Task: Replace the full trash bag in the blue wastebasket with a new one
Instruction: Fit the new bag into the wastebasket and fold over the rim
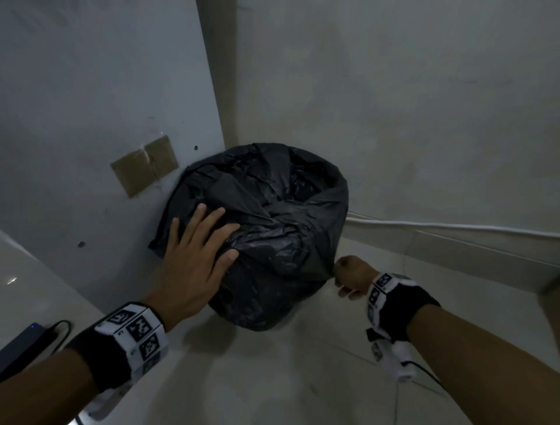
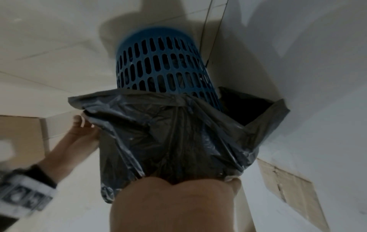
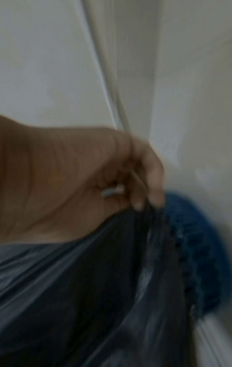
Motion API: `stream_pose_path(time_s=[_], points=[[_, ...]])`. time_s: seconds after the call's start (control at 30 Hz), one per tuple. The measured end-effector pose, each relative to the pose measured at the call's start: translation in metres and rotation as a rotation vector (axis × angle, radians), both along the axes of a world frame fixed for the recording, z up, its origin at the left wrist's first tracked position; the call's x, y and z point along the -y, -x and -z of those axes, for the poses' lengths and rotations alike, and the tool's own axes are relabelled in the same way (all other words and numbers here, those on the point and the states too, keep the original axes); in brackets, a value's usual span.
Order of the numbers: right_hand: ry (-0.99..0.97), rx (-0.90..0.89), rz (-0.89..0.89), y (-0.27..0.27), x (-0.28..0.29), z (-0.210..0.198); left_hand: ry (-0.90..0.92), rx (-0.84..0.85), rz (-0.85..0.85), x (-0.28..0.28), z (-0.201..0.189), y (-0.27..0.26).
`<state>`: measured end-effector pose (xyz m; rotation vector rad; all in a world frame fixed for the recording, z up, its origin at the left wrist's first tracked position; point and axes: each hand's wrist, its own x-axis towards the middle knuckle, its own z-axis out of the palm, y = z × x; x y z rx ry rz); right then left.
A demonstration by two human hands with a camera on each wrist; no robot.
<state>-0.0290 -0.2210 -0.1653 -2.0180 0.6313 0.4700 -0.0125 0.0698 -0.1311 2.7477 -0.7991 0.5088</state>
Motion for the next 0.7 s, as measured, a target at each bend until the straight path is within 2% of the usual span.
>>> stream_pose_path(time_s=[0.1,0.2,0.3,0.37,0.43,0.57,0.63,0.7], points=[[-0.02,0.044,0.051,0.003,0.027,-0.005,0.128,-0.027,-0.028,0.0,-0.004,0.005],[-0.071,0.263,0.24,-0.007,0.033,-0.024,0.426,-0.079,-0.158,0.0,-0.004,0.004],[-0.185,0.443,0.348,-0.021,0.026,-0.046,0.774,-0.309,-0.394,0.0,-0.002,-0.015],[-0.266,0.47,0.357,-0.029,0.015,-0.061,0.944,-0.52,-0.542,-0.001,-0.002,-0.027],[-0.276,0.45,0.332,-0.035,0.005,-0.07,1.043,-0.699,-0.617,0.004,-0.006,-0.034],[-0.171,0.447,0.25,-0.034,-0.008,-0.069,1.176,-0.95,-0.648,0.022,-0.024,-0.035],[-0.097,0.513,0.263,-0.029,-0.006,-0.062,1.312,-1.081,-0.559,0.028,-0.036,-0.032],[-0.07,0.568,0.276,-0.02,-0.006,-0.059,1.422,-1.116,-0.455,0.03,-0.038,-0.029]])
